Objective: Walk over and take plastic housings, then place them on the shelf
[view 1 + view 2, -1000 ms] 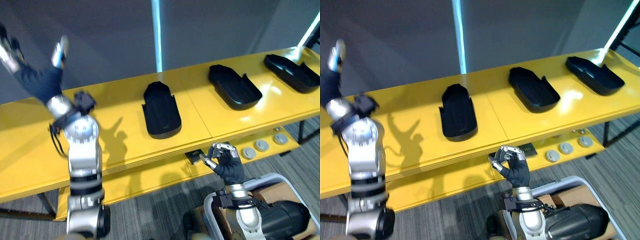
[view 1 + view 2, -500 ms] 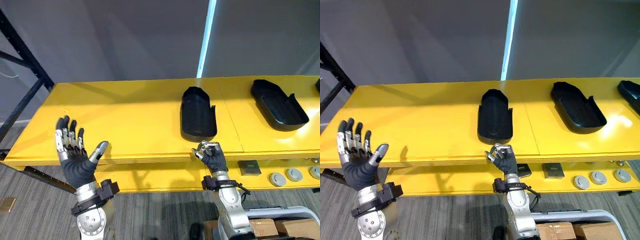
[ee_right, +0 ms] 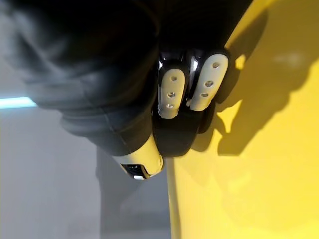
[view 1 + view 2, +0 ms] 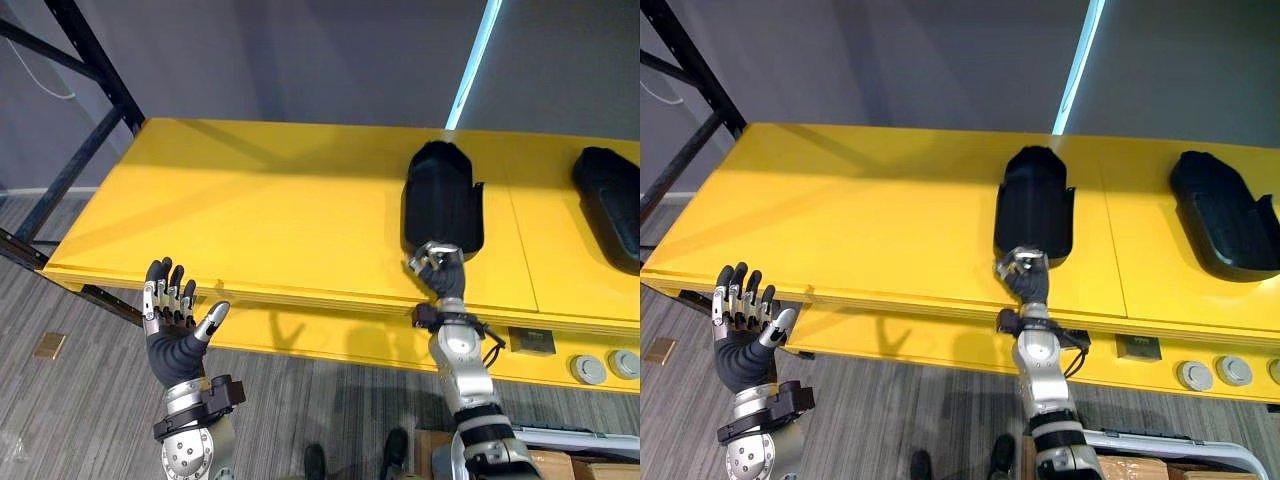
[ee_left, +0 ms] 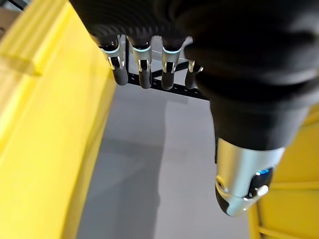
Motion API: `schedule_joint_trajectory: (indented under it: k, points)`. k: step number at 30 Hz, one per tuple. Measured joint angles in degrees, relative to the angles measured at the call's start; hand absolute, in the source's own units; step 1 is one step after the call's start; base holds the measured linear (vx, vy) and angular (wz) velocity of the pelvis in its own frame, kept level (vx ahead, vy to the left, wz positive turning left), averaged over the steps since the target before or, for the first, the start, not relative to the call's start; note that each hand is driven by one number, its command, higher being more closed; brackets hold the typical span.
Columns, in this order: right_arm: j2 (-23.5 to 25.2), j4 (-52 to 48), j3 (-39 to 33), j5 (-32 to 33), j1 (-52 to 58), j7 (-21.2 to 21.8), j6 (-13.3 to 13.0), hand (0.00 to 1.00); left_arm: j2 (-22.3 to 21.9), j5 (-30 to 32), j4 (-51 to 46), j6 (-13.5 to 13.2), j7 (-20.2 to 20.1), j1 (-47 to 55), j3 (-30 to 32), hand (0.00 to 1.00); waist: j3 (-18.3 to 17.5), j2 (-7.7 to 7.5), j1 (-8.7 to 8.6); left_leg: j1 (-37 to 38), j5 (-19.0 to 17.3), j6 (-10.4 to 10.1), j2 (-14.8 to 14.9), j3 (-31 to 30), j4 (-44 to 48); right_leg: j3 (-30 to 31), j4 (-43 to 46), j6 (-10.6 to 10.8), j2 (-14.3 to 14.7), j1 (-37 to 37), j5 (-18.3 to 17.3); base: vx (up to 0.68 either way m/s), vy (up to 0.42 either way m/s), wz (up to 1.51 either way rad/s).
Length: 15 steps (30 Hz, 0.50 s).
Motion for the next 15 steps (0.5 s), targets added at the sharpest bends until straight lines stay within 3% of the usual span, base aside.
schedule_joint_trajectory:
  k: [10, 13, 14, 15]
  points:
    - [-0.32, -0.82, -3.06, -2.16, -1.58, -3.09, 0.51, 1.0, -0.66, -0.94, -0.03, 0.36, 1.23, -0.63, 2.17, 0.0, 2.01, 0.23, 1.02, 0.03, -0.04, -0.01, -0.45, -0.5, -0.01, -0.02, -0.01, 0.25, -0.52, 0.37, -0.2, 0.0, 0.018, 0.03]
    - [2.22, -9.04, -2.59, -2.15, 4.14, -2.73, 1.12, 1.0, -1.78, -0.87, -0.52, 0.65, 1.24, -1.0, 2.02, 0.0, 2.5, 0.28, 0.86, 0.04, -0.1, -0.08, -0.35, -0.34, -0.07, 0.16, -0.01, 0.4, -0.4, 0.31, -0.36, -0.01, 0.002, 0.0]
    - [3.33, -13.36, -1.64, -2.14, 7.9, -2.16, 1.17, 0.0, -2.03, -0.83, -0.9, 0.92, 1.25, -1.15, 2.05, 0.0, 2.51, 0.25, 0.56, 0.1, -0.15, -0.09, -0.24, -0.19, -0.07, 0.28, -0.01, 0.41, -0.27, 0.3, -0.41, 0.01, 0.001, -0.05]
    - [4.28, -18.08, -0.52, -2.14, 11.89, -0.92, 1.16, 0.0, -2.26, -0.77, -1.21, 0.98, 1.3, -1.17, 2.05, 0.0, 2.52, 0.23, -0.12, 0.16, -0.24, -0.16, -0.16, -0.04, -0.07, 0.39, -0.01, 0.4, -0.18, 0.29, -0.43, 0.02, 0.003, -0.06]
